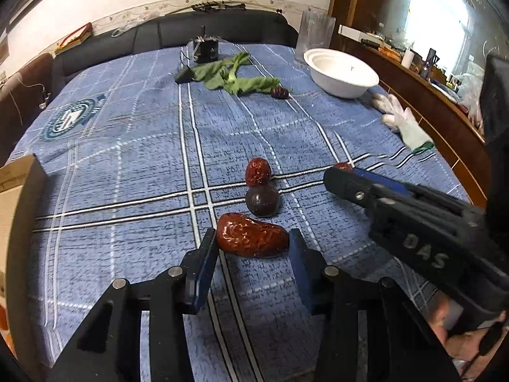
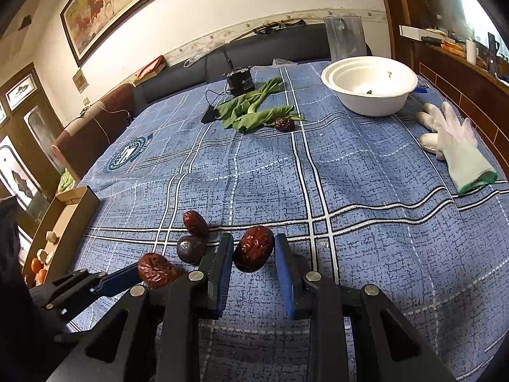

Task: Organize fruits
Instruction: 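Grasp a red date with the right tool while the left tool grasps the large red date, then carry both held red dates into the cardboard box and open both tools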

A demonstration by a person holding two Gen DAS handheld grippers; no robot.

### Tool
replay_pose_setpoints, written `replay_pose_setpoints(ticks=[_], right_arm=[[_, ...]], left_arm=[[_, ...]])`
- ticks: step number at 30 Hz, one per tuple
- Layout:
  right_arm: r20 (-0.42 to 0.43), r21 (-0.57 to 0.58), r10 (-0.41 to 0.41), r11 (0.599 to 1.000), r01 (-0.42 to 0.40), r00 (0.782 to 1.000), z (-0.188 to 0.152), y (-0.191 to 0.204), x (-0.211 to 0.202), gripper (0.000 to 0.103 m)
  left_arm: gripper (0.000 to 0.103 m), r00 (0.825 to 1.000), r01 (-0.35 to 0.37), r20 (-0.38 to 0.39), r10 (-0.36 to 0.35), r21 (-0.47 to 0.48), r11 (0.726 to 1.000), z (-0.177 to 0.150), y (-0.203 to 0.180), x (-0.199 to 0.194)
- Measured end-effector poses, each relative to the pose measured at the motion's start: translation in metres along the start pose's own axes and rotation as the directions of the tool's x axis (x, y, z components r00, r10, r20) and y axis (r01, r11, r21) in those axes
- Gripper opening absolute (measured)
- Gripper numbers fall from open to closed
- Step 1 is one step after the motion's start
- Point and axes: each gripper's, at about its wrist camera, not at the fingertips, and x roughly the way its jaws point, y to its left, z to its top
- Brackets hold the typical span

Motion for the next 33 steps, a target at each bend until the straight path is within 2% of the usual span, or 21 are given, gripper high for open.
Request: replay_pose_setpoints(ticks=[11,20,29,33], right_arm=[[0.011,-0.012,-0.02,1.0,0.021,1.0,-0.002,0.002,0.0,0.028],[0.036,-0.046,-0.058,0.997,0.06,0.998,-0.009,0.015,-0.014,0.028],[0.094,-0.065,0.031,0.998,-0.024,0.995,-0.036,0.06,-0.078,0.029],[0.105,-0.046,0.059,0.997,-0.054,0.993,-0.049,0.076,-0.089,0.029]], left_arm=[[0.043,0.998,-0.006,0.063,0.011,-0.077,0.997,-0.008,0.007,-0.057],[0.043,0.992,-0.068,0.096,0.076,-0.089,0.994,-0.023,0.02,-0.086],[0.043,0.99,-0.087,0.098,0.102,-0.144,0.986,-0.047,0.054,-0.112],[0.043,0.988,-0.101,0.102,0.118,-0.165,0.981,-0.056,0.069,-0.119]])
